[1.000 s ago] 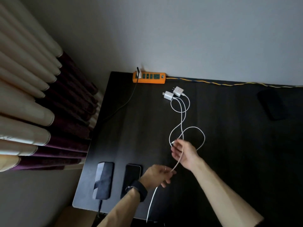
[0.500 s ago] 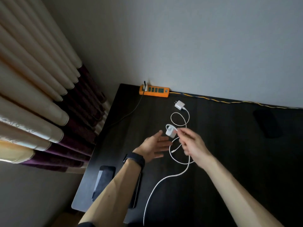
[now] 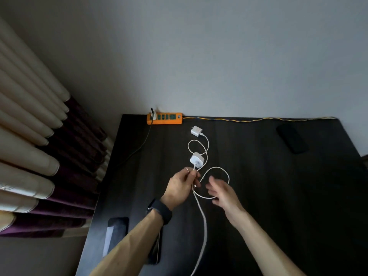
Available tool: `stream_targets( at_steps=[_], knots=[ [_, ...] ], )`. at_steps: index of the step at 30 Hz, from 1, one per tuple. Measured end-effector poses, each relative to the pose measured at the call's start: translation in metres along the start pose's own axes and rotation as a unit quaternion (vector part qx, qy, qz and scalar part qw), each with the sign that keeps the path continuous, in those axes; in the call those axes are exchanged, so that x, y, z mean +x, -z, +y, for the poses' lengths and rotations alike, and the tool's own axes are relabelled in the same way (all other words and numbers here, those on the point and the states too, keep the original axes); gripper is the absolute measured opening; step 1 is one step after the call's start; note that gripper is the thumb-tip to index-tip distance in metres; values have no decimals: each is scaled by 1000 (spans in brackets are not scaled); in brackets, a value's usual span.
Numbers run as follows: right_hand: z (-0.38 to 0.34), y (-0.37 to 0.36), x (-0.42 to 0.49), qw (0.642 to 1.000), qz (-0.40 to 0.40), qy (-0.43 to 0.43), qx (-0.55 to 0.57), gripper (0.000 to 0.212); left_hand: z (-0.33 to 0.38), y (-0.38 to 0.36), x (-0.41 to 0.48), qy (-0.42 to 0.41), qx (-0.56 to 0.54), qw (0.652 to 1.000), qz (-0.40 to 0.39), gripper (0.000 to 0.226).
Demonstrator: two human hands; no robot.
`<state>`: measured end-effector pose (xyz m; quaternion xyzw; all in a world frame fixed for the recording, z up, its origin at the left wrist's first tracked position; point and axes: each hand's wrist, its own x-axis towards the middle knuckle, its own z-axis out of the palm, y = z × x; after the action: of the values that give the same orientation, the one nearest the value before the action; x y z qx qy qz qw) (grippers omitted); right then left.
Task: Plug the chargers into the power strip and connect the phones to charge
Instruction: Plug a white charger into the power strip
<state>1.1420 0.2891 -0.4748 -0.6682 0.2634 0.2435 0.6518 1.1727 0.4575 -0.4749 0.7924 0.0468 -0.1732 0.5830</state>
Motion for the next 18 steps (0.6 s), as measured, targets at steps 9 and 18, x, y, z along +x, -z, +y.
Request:
stream_targets(
  at_steps=[9, 18],
  knots=[
    [-58, -45, 44, 987, -73, -13, 141, 32, -13, 22, -12, -45, 323, 945, -29, 21],
    [-76, -63, 99, 998, -41, 45, 33, 23, -53, 62, 41, 18, 340, 939, 34, 34]
  ],
)
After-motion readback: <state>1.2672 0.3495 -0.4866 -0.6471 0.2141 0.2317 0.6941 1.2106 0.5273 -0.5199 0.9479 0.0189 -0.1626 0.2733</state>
